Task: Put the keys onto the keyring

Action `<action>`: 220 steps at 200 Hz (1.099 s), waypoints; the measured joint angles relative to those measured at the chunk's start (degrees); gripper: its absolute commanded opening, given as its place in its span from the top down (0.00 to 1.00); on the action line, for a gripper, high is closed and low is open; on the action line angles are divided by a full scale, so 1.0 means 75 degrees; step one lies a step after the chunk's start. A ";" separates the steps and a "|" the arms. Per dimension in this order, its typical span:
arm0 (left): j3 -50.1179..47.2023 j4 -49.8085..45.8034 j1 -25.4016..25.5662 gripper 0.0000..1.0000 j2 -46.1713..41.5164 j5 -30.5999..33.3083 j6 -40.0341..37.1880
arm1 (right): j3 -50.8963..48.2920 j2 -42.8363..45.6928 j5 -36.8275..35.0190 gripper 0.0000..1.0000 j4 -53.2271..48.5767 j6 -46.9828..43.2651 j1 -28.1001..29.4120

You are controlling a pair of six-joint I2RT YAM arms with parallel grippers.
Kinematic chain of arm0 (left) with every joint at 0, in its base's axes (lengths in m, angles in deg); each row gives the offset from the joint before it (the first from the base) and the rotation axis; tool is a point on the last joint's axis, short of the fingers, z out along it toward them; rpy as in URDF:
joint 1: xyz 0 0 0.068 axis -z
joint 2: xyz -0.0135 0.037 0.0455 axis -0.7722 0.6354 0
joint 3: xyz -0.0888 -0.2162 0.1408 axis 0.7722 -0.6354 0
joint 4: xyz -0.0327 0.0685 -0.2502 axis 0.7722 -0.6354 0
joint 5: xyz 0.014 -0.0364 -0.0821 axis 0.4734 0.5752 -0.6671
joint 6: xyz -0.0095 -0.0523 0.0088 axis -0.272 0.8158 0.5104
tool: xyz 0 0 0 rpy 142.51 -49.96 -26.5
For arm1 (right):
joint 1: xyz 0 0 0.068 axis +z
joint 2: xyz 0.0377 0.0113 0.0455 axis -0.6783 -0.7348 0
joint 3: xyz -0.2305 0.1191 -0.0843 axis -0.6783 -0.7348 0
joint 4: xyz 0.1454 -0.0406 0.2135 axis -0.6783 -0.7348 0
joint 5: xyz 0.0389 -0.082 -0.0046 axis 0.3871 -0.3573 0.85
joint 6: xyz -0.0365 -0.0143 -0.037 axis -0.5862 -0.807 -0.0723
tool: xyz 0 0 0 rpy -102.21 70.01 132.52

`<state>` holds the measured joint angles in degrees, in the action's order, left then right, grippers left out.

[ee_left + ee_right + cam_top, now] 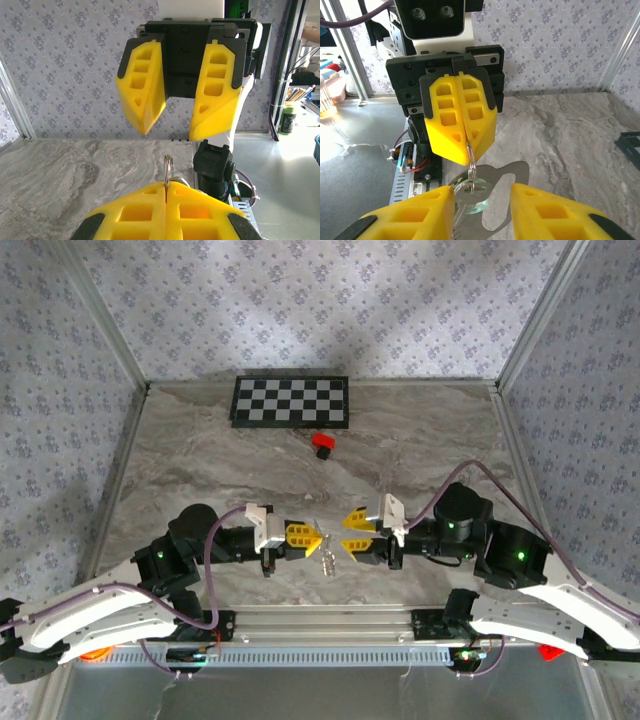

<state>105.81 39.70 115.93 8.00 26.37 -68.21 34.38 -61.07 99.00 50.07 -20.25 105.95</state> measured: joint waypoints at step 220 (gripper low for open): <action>-0.0006 0.0000 0.0000 1.00 -0.0052 -0.0117 -0.0009 | 0.0000 -0.0460 0.0449 0.98 -0.0251 -0.0009 -0.0044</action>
<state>105.77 39.70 115.93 7.61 25.50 -68.28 34.38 -64.53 102.37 48.19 -20.31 105.62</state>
